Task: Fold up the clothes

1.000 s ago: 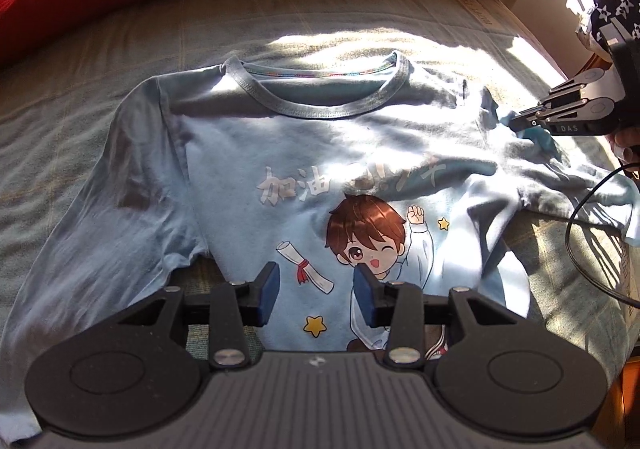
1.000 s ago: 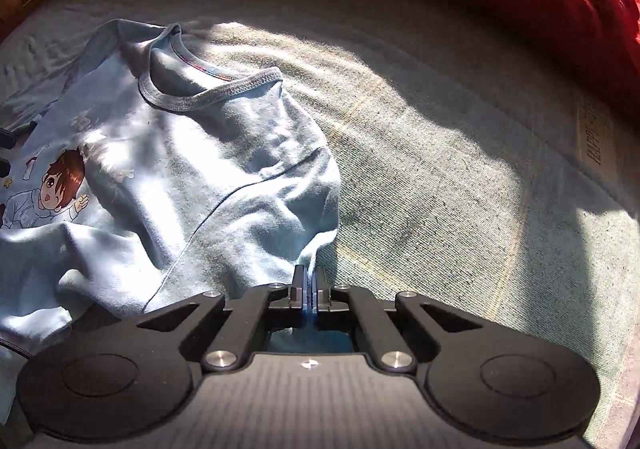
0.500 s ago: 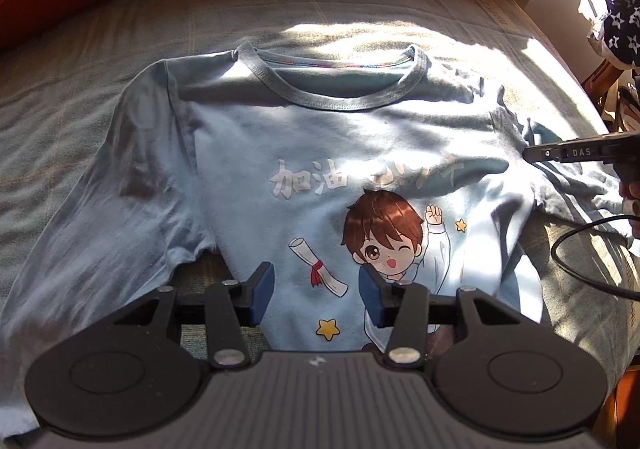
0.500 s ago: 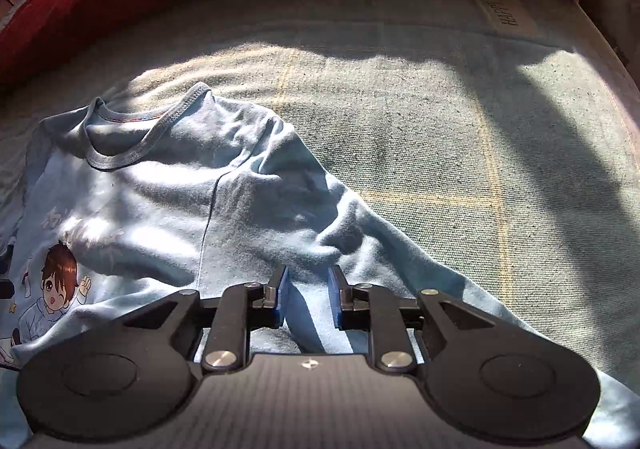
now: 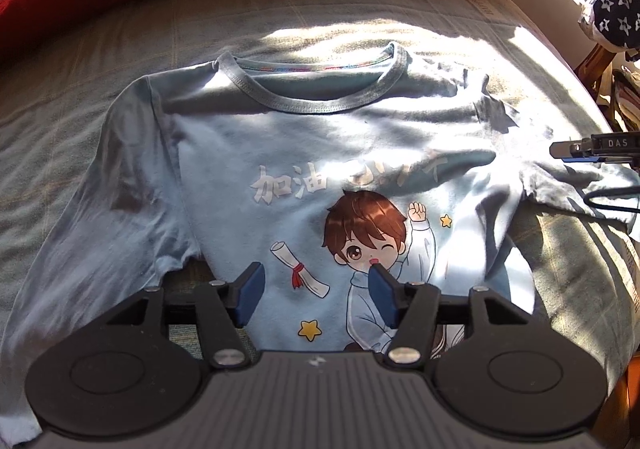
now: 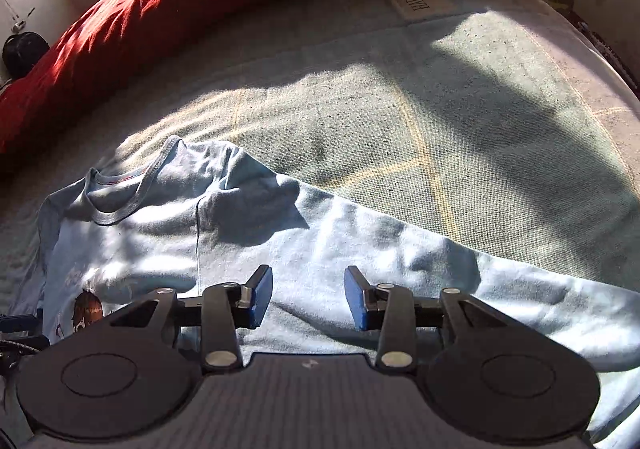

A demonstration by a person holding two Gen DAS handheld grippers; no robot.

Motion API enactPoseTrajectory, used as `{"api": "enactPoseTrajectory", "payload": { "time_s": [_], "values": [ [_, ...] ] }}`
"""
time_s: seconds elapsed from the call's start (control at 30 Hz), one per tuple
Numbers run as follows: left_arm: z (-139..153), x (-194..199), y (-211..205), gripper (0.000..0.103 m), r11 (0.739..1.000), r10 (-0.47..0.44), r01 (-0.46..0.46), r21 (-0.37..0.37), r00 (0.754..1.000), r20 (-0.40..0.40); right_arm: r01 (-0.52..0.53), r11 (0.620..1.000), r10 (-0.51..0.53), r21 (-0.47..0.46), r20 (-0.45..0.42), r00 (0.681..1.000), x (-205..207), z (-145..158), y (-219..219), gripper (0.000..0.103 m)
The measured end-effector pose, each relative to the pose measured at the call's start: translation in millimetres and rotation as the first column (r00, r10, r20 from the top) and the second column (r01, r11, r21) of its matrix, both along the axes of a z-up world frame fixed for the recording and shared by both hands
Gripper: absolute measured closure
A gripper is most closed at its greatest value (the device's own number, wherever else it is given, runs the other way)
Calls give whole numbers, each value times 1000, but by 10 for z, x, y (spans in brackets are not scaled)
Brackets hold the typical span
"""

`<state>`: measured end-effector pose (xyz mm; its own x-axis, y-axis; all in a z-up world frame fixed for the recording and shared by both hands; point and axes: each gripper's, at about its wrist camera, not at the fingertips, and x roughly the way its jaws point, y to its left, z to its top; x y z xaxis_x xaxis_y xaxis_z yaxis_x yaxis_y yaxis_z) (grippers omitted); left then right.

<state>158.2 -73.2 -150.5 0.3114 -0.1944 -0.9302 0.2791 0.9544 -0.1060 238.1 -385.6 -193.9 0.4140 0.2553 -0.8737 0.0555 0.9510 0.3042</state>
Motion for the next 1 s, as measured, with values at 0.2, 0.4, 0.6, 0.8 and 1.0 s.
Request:
{"api": "enactPoseTrajectory", "payload": {
  "time_s": [0.2,0.4,0.6,0.8,1.0],
  "values": [
    [-28,-80,-161,45,998,-45,45,31,999,-6,91,992,-90,-84,20,996,-59,-178,-327,64],
    [84,-136,-337,45,995,-96,96,41,995,7,91,991,-95,-96,-33,995,-491,-46,-563,63],
    [126,-175,-483,44,989,-145,144,36,989,18,91,990,-100,-109,-86,991,-922,86,-800,62],
    [83,-254,-563,45,983,-178,177,48,984,7,115,980,-140,-161,-153,978,-1391,70,-1060,63],
    [77,-264,-631,45,980,-191,191,54,982,0,261,948,-284,-181,-118,951,-1568,49,-1511,63]
  ]
}}
